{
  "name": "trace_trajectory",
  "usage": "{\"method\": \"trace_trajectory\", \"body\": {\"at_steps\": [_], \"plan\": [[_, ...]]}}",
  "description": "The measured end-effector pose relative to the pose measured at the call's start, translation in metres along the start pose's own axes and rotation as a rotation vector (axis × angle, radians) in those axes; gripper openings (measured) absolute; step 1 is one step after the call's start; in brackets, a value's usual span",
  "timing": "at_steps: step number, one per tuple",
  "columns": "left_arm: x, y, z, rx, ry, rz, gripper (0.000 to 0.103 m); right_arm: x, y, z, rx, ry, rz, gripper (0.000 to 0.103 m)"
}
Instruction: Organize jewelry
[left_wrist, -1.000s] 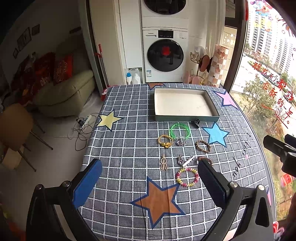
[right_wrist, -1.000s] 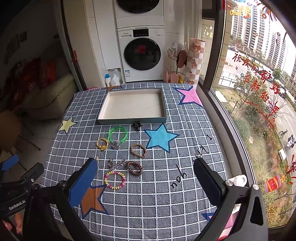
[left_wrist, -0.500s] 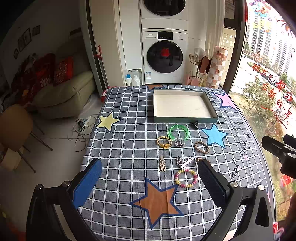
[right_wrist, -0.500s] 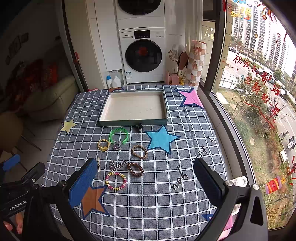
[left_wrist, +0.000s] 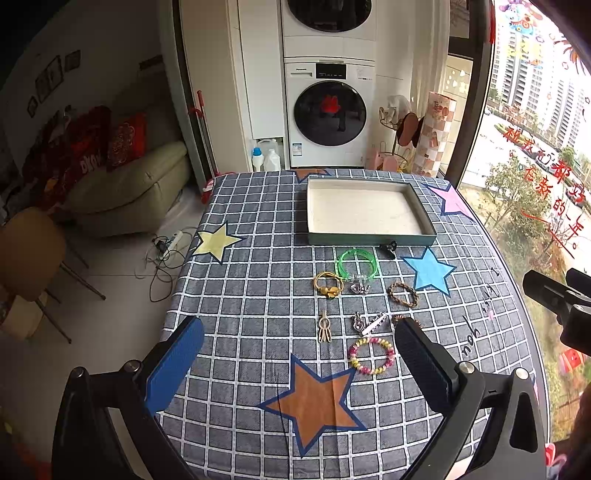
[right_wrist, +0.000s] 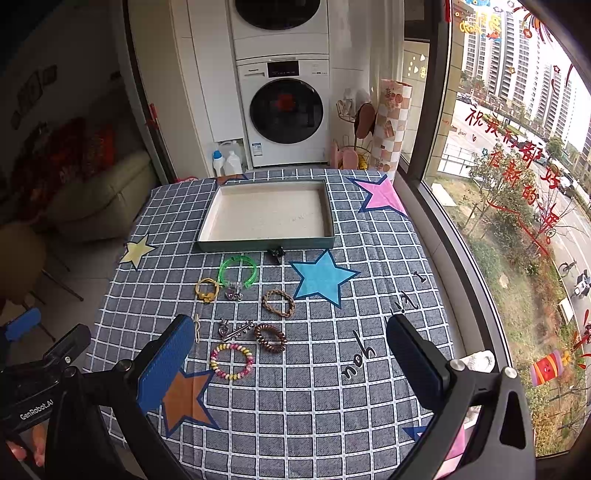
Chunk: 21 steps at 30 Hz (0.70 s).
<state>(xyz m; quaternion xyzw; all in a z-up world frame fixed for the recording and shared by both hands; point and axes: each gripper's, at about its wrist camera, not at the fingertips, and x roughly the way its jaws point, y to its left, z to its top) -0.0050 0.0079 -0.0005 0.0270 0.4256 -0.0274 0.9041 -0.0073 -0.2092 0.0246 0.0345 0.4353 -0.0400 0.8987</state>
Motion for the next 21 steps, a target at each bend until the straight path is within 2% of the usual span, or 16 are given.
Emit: {"method": "trace_trajectory", "body": {"at_steps": [21], "plan": [[0.0016,-0.0016,0.0009,-0.002,0.004,-0.003,0.103,0.0015,0.0,-0.0004,0.001,0.004,0.004,0.103]]}}
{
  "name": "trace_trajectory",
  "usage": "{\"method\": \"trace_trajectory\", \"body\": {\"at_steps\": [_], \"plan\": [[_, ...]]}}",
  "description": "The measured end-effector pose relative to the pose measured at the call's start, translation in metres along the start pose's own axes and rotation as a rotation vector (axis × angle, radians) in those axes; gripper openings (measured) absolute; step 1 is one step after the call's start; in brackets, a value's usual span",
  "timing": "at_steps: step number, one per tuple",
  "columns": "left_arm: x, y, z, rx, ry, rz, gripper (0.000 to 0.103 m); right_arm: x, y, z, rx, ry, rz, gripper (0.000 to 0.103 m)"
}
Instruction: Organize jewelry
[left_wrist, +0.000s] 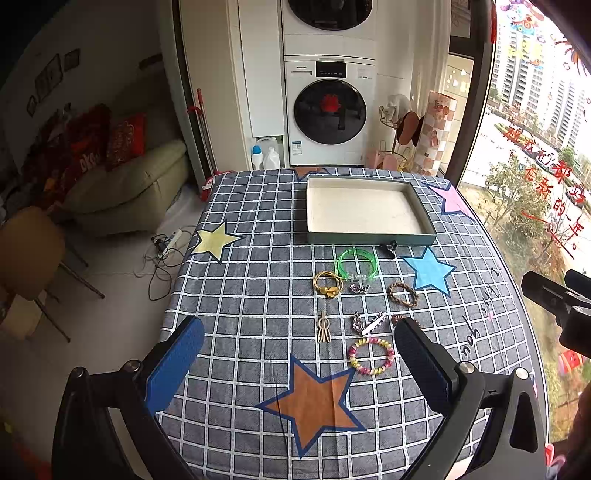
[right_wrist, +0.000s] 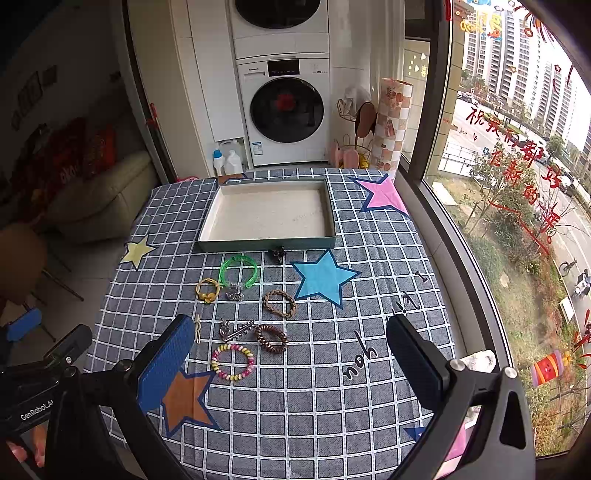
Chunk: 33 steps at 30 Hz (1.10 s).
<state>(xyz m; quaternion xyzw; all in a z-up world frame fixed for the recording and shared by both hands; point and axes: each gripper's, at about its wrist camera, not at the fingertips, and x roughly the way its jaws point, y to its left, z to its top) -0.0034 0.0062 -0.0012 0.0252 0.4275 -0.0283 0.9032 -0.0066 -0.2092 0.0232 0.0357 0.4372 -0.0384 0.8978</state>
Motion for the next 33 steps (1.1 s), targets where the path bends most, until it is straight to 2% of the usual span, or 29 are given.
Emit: {"method": "trace_trajectory", "body": {"at_steps": [33], "plan": [[0.01,0.0,-0.003,0.001,0.023,0.0,0.103,0.011,0.0,-0.001,0.004,0.018,0.007,0.103]]}}
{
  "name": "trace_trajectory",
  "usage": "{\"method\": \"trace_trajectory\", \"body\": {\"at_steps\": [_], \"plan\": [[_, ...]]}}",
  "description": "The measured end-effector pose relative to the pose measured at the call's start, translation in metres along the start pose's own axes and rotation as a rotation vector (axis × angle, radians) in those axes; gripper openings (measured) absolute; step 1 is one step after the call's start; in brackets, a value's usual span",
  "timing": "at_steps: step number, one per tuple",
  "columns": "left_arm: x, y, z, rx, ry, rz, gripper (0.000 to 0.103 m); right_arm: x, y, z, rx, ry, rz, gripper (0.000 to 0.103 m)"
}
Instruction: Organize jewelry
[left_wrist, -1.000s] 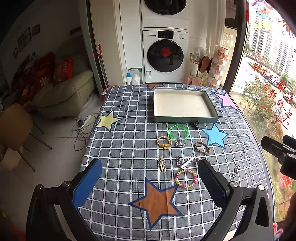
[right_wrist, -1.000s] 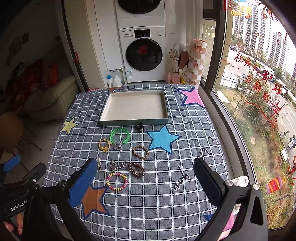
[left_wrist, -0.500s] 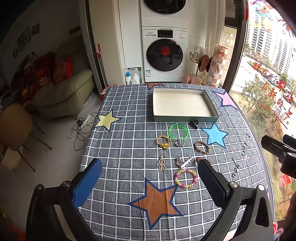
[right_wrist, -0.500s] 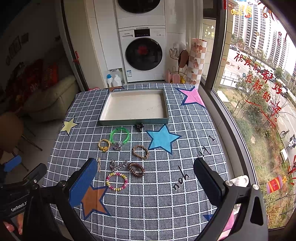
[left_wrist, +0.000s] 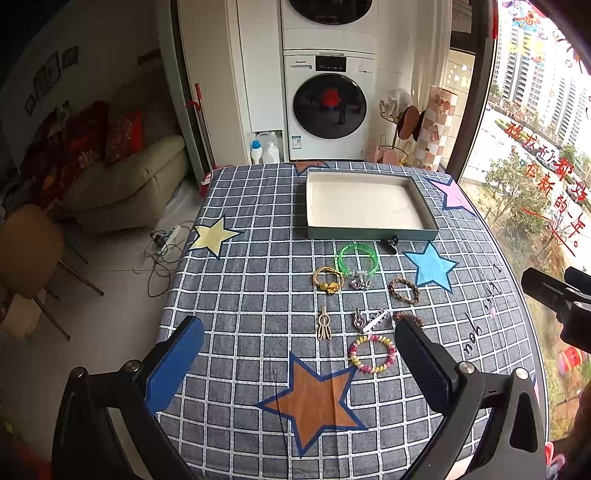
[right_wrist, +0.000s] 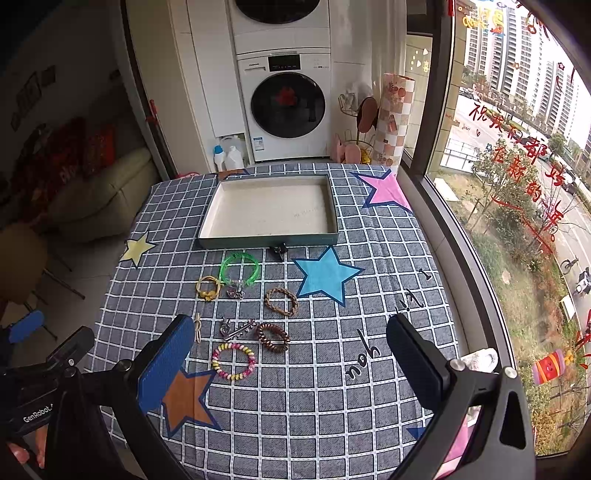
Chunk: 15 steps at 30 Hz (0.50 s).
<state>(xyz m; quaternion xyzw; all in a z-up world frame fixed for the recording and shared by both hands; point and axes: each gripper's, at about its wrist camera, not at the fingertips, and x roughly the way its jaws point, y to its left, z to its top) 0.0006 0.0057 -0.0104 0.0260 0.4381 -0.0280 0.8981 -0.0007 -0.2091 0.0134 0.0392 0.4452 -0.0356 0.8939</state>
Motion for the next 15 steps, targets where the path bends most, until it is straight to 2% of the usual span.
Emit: {"method": "trace_trajectory", "body": {"at_steps": [7,15], "plan": [[0.021,0.006,0.001,-0.003,0.06,-0.003,0.103,0.014,-0.003,0.001,0.002,0.042,0.005,0.103],[0.088,0.022,-0.009,-0.065,0.219,-0.01,0.103,0.068,-0.008,-0.012,-0.006,0.196,0.007,0.103]]}}
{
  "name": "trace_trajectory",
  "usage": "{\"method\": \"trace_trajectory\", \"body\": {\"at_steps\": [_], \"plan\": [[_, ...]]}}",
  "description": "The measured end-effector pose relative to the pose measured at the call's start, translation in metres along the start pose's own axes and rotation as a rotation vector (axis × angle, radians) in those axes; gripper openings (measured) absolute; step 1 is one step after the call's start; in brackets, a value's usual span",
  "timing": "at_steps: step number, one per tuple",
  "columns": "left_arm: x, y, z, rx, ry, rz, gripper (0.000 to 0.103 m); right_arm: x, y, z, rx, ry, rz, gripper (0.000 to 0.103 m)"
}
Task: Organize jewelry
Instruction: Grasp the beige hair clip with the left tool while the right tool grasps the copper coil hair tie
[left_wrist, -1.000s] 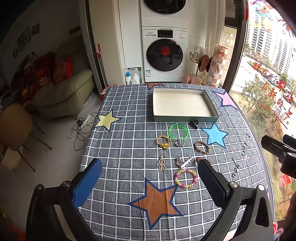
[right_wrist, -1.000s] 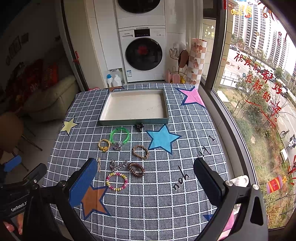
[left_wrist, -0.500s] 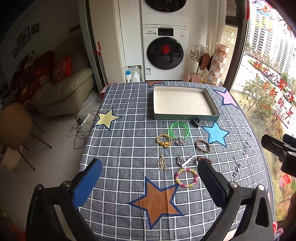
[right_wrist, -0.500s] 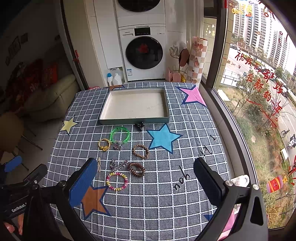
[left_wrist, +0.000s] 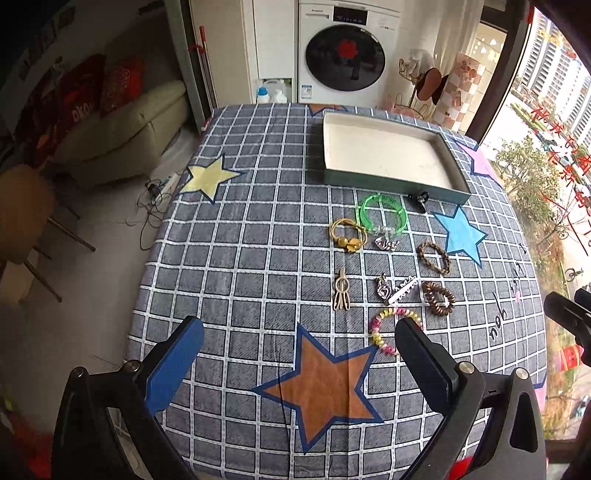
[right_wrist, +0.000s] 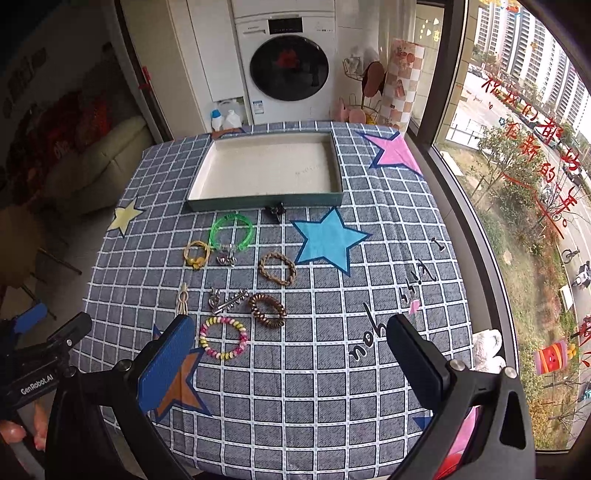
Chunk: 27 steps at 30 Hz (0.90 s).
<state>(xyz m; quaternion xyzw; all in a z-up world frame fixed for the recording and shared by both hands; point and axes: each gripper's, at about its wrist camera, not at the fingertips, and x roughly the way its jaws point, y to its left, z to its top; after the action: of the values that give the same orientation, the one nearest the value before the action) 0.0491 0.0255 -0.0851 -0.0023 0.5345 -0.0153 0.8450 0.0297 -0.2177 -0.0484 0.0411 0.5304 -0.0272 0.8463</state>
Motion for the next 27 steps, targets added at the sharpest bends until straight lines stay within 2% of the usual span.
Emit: {"method": "trace_trajectory", "body": {"at_steps": [3,8,17,23,25,27], "plan": [[0.028,0.0,0.002,0.001,0.043,0.005,0.103,0.029,-0.006,-0.001,0.015,0.083,-0.009,0.103],[0.072,-0.006,0.007,0.013,0.094,0.009,0.103,0.078,-0.013,0.003,0.031,0.17,-0.01,0.103],[0.134,-0.024,0.017,0.045,0.123,-0.006,0.103,0.144,-0.015,0.011,0.018,0.242,0.007,0.101],[0.158,-0.03,0.021,0.066,0.136,0.001,0.102,0.171,-0.011,0.009,-0.019,0.269,0.028,0.09],[0.162,-0.031,0.021,0.073,0.133,0.007,0.102,0.177,-0.008,0.007,-0.034,0.28,0.035,0.08],[0.165,-0.033,0.02,0.078,0.134,0.009,0.096,0.183,-0.006,0.004,-0.047,0.292,0.033,0.075]]}}
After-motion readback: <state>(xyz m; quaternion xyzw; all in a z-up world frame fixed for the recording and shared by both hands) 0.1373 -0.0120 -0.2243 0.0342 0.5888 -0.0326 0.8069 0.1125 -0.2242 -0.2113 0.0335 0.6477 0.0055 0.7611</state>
